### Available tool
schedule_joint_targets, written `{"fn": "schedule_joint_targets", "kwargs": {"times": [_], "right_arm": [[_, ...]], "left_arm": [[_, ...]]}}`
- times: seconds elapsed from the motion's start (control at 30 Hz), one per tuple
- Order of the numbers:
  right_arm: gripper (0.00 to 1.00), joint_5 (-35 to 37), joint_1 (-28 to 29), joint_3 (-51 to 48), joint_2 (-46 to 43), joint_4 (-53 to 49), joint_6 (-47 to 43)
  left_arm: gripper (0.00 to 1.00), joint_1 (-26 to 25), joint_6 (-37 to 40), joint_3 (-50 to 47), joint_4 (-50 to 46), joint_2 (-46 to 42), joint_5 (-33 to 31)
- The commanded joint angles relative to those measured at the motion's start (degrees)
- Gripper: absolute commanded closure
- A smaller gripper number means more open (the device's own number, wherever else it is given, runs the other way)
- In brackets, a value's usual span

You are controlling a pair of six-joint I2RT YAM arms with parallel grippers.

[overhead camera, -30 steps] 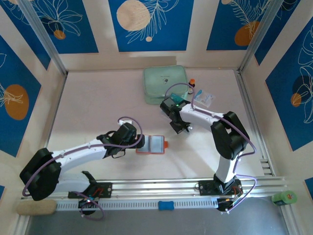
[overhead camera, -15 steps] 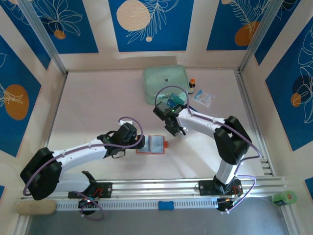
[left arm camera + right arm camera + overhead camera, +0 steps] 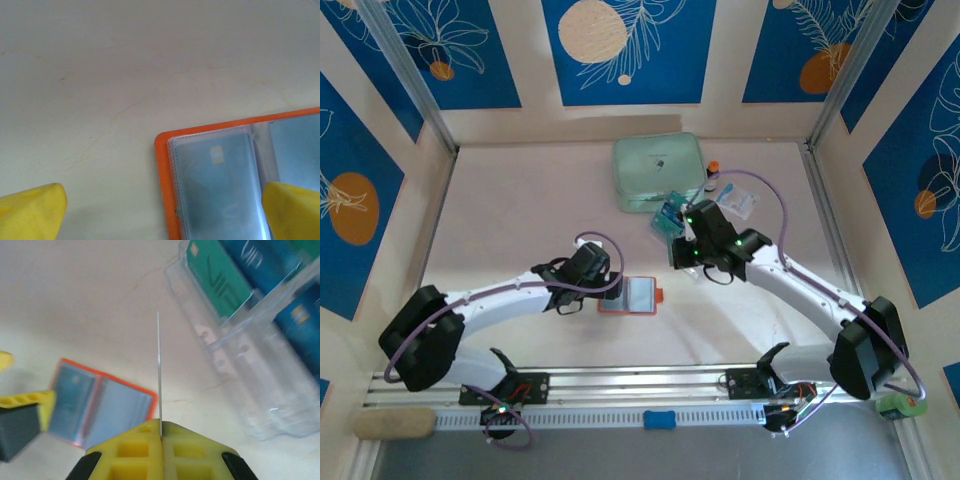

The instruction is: Put the credit cards into the card holder

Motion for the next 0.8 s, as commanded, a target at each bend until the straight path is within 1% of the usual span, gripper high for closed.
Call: {"fn": "schedule_joint_targets", "kwargs": {"times": [0.0, 0.1, 0.23, 0.53, 0.77], "right_arm": [[1.0, -14.36, -1.09, -8.11, -3.14, 17.17, 13.43], [1.0, -17.36, -1.56, -15.37, -4.42, 27.82, 19.7], [1.0, -19.09, -0.92, -21.25, -1.95, 37.78, 24.73], [1.0, -18.2, 4.18, -23.76, 7.41, 49.0, 27.26], [1.0, -17.17, 5.55, -24.23, 12.07, 53.57, 28.24]], "left_arm": [[0.0, 0.34, 2.24, 1.74, -3.47, 1.83, -1.21], [0.0, 0.34, 2.48, 1.52, -3.82, 2.86, -1.73], [0.0, 0.32, 2.27, 0.97, -3.96, 3.7, -2.71], [0.0, 0.4, 1.46, -0.43, -4.71, 3.98, -4.85], [0.0, 0.35, 0.31, -1.83, -5.09, 3.49, -5.52]]}}
